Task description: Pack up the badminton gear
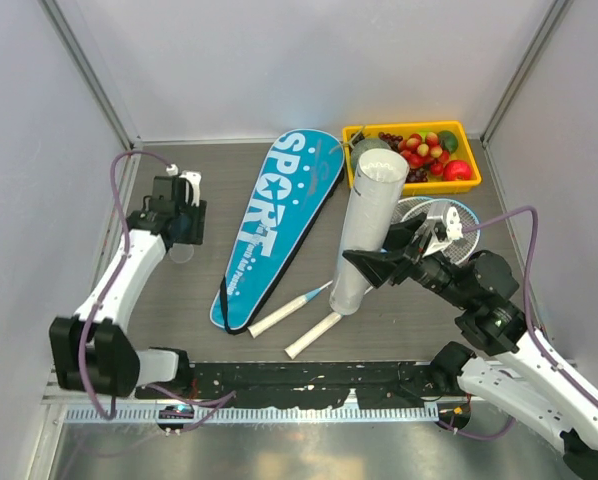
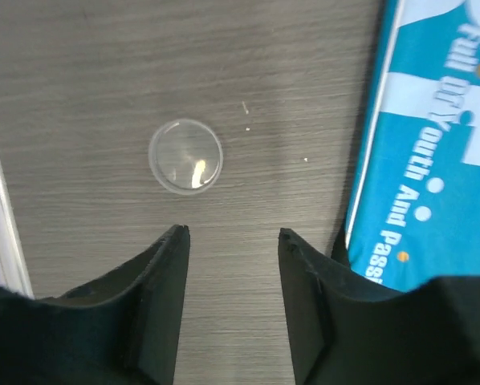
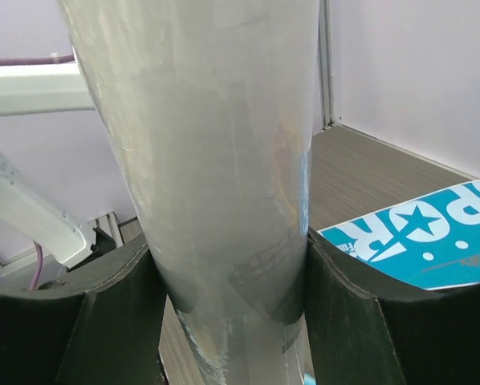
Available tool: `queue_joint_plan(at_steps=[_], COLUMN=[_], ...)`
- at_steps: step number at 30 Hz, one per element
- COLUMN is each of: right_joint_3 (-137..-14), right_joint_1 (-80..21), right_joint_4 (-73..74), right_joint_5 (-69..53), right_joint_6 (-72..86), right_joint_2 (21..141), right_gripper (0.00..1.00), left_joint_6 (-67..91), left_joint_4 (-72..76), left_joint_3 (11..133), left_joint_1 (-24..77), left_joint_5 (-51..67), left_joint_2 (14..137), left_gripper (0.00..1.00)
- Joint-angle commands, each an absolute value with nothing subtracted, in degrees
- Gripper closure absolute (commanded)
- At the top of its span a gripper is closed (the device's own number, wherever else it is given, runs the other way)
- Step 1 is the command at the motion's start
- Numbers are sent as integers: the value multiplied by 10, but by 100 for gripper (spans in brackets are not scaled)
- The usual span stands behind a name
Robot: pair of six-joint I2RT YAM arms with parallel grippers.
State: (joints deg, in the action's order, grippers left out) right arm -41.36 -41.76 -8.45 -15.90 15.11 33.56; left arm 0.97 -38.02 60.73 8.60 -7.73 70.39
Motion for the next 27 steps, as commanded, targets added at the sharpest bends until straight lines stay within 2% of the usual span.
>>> queue_joint_plan(at_steps=[1, 9, 27], right_joint_3=[-410, -413, -415], right_joint_1=[-418, -418, -417], right_joint_4=[-85, -69, -69], right_joint_5=[-142, -143, -155], right_joint_6=[141, 142, 150], right_joint_2=[302, 287, 277], right_gripper=[60, 60, 60], left_joint_6=[4, 18, 3], left_joint_4=[-369, -356, -376], left_joint_3=[635, 669, 690], left_joint_1=[48, -3, -30], left_joint_5=[-34, 27, 5], left_joint_2=[786, 910, 1007], left_gripper=[55, 66, 64])
